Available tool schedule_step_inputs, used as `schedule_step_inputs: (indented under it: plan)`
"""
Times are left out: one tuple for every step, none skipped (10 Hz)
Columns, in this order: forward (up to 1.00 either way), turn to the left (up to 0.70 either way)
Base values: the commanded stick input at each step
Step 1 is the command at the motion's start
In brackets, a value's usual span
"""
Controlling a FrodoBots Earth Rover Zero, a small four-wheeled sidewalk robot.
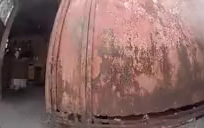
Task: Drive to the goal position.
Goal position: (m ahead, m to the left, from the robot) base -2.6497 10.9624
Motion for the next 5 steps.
schedule_step_inputs:
  plan:
    - [0.06, 0.0]
    - [0.06, 0.0]
    - [0.06, 0.0]
    - [0.06, 0.0]
    - [0.05, 0.0]
